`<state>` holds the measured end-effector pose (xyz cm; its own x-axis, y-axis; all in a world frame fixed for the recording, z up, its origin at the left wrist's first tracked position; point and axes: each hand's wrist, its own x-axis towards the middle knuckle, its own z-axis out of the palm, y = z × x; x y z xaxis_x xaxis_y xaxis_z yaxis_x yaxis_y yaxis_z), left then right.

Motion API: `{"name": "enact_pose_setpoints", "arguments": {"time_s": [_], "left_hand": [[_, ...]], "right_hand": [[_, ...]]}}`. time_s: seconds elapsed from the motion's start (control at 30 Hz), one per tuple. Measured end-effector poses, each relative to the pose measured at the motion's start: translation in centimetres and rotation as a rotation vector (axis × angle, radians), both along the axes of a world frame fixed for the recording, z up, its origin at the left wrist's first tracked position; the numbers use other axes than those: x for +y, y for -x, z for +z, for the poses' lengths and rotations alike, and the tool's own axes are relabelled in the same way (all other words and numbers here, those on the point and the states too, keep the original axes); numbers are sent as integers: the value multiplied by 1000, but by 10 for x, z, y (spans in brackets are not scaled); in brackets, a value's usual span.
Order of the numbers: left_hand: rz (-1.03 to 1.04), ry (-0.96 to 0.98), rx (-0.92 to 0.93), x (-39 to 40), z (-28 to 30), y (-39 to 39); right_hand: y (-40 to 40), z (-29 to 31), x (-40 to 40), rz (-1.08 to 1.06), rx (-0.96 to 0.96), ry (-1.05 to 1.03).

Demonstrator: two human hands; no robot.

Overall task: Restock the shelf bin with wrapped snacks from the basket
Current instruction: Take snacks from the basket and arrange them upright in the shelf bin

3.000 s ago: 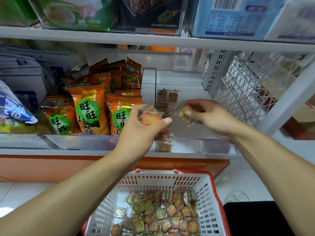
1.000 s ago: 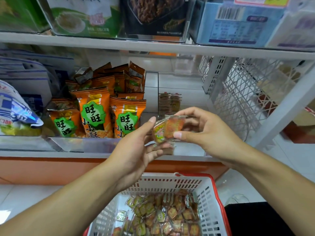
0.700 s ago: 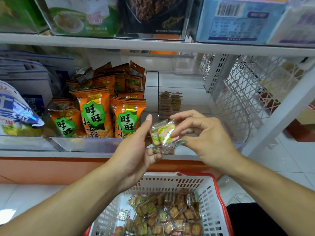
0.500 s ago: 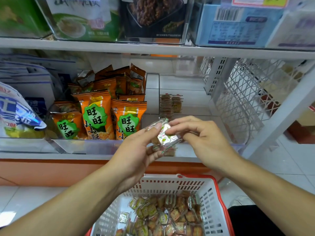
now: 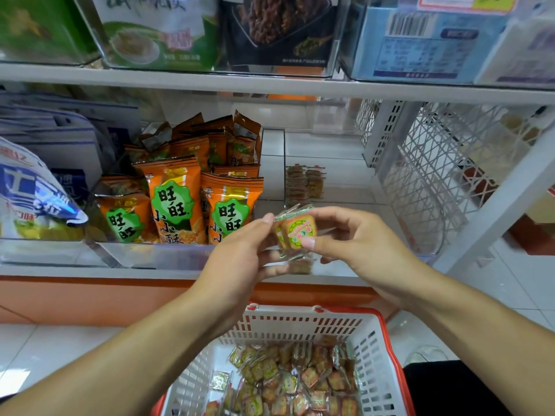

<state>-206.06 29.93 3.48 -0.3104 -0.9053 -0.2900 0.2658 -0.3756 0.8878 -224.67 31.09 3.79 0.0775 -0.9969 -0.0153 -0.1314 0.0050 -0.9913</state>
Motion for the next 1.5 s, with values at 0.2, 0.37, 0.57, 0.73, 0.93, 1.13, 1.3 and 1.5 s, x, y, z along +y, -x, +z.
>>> {"name": "enact_pose_setpoints", "arguments": {"time_s": [0.2, 0.37, 0.57, 0.73, 0.93, 1.13, 1.3, 1.5], "left_hand": [[-19, 26, -1, 1, -6, 3], [82, 48, 34, -3, -4, 9], [147, 623, -581, -7, -22, 10], [-26, 662, -782, -16, -33, 20], [-46, 672, -835, -17, -40, 24], [-60, 692, -837, -17, -40, 21], [-71, 695, -827, -20, -42, 17], [-137, 699, -894, -13, -38, 11]], "right_hand": [[6, 2, -2, 132, 153, -69], [14, 7, -14, 74, 114, -39], [45, -3, -59, -271, 432, 0], [59, -39, -115, -239, 946, -82], [54, -60, -168, -175, 1061, -46], [53, -77, -183, -394, 672, -167], [45, -87, -191, -445, 550, -243], [42, -78, -185, -442, 524, -272]]}}
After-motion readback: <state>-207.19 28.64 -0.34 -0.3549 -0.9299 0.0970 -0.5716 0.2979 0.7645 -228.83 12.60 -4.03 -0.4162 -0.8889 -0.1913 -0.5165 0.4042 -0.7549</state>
